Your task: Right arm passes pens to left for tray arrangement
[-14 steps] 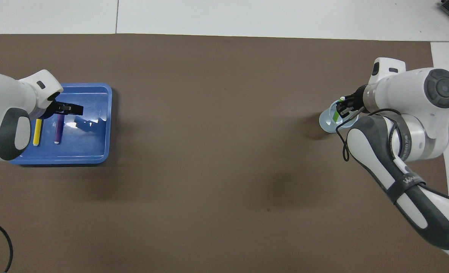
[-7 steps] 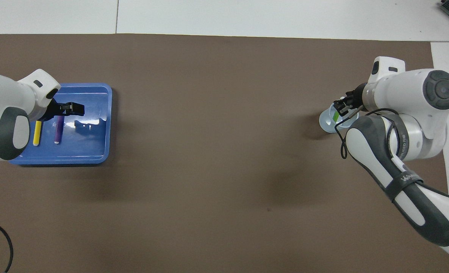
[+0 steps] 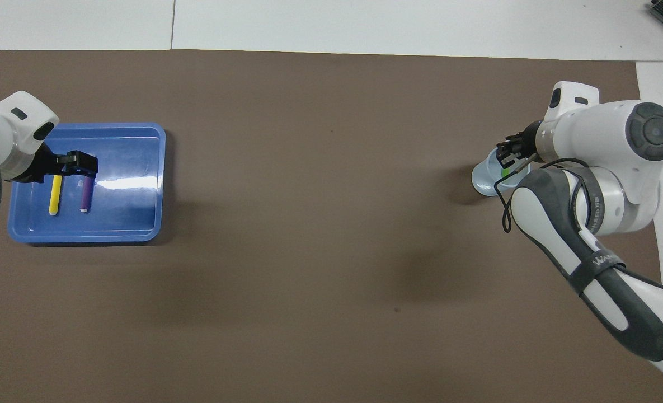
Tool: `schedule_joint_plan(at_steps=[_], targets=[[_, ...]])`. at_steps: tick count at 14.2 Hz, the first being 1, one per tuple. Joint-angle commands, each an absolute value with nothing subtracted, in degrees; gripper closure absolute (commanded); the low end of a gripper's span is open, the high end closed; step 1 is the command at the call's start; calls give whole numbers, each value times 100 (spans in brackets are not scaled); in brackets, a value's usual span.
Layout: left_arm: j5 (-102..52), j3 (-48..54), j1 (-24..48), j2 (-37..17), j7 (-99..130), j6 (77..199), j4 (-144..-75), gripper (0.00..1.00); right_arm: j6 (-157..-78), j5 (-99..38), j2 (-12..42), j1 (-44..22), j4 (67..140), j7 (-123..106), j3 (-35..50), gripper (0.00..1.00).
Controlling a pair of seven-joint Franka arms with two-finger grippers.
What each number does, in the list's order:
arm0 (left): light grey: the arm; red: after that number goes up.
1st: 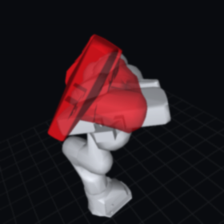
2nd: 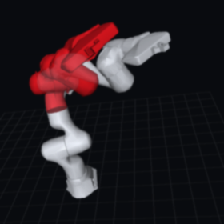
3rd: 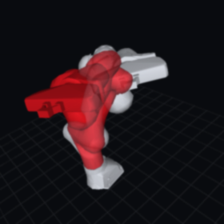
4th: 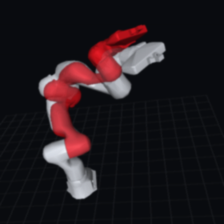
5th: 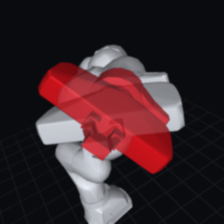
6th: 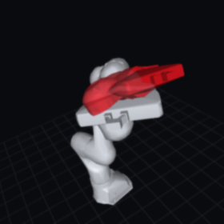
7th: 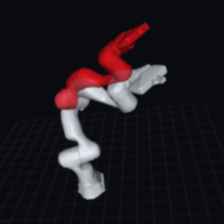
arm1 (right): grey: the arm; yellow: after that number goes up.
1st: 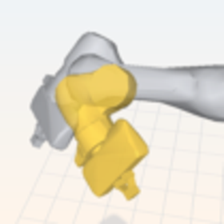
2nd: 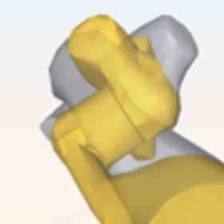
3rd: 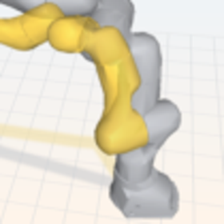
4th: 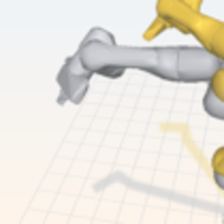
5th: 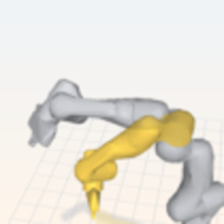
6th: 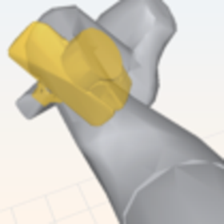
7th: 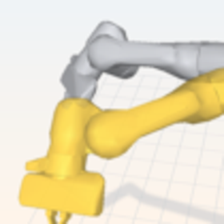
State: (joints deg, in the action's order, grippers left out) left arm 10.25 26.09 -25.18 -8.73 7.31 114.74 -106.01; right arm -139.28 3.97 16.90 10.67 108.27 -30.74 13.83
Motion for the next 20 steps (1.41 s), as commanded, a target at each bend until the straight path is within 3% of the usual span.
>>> schedule_joint_plan(at_steps=[1,2,5,8,11,14,20], targets=[[967,2619,-2329,-283,738,10822,-10608,0,-13747,483,1723,1151,10837,-3015,1433,95],[958,2680,-2294,-3,712,10645,-10608,0,-13720,483,1697,1143,10837,-3015,1433,100],[723,2725,-2171,465,712,10231,-10600,0,-13326,483,1635,1116,10627,-3015,1441,100],[554,2716,-2091,659,774,11044,-11072,0,-12588,483,1582,1073,10100,-3050,1468,100],[467,2707,-2101,563,782,11610,-11109,0,-12061,457,1311,1055,9897,-3041,1608,100],[-943,2690,-2302,536,1027,11436,-11118,3,-11516,335,881,1046,9879,-3015,1670,100],[-2203,2716,-1495,545,3689,11391,-11188,5,-10382,158,229,1046,9555,-2989,1810,100]])
